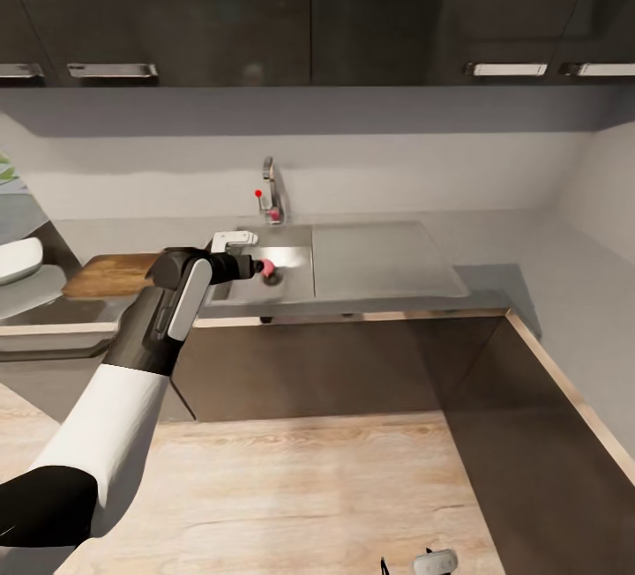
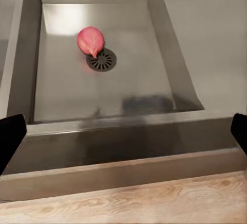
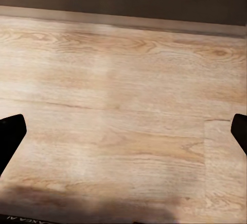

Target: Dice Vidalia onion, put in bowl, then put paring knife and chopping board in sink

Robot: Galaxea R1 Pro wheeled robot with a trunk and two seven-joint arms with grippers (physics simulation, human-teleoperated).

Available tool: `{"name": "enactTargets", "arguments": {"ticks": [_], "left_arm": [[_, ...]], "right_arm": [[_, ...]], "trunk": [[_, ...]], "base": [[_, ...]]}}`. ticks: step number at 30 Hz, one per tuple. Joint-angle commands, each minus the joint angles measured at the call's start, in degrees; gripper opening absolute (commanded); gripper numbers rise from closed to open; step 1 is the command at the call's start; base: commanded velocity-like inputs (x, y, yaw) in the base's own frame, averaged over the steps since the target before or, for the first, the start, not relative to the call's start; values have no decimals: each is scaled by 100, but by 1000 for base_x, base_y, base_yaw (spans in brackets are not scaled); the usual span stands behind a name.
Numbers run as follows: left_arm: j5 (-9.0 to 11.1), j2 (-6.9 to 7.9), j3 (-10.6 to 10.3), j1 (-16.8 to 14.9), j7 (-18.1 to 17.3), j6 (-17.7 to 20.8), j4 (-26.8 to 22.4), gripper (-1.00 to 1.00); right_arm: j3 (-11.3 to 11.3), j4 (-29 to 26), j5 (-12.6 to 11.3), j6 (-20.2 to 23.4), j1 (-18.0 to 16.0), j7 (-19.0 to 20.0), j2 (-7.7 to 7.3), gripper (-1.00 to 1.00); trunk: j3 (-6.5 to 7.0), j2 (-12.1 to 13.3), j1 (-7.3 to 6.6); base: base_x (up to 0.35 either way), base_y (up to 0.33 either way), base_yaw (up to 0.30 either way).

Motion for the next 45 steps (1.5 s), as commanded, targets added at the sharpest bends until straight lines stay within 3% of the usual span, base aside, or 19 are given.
{"name": "enactTargets", "arguments": {"ticks": [1, 19, 29, 45], "left_arm": [[59, 0, -5, -6, 58, 17, -1, 100], [65, 1, -24, -6, 51, 8, 140, 100], [59, -3, -35, -6, 40, -23, 609, 100], [59, -17, -37, -6, 54, -274, 939, 100]], "right_arm": [[-27, 6, 62, -15, -5, -43, 1, 100], [-25, 8, 57, -15, -5, -43, 1, 100], [-23, 12, 57, -15, -5, -43, 1, 100], [-23, 14, 59, -15, -5, -43, 1, 100]], "trunk": [[-10, -10, 6], [-10, -10, 6], [-10, -10, 6], [-10, -10, 6]], "base": [[309, 0, 0], [312, 0, 0], [295, 0, 0], [37, 0, 0]]}}
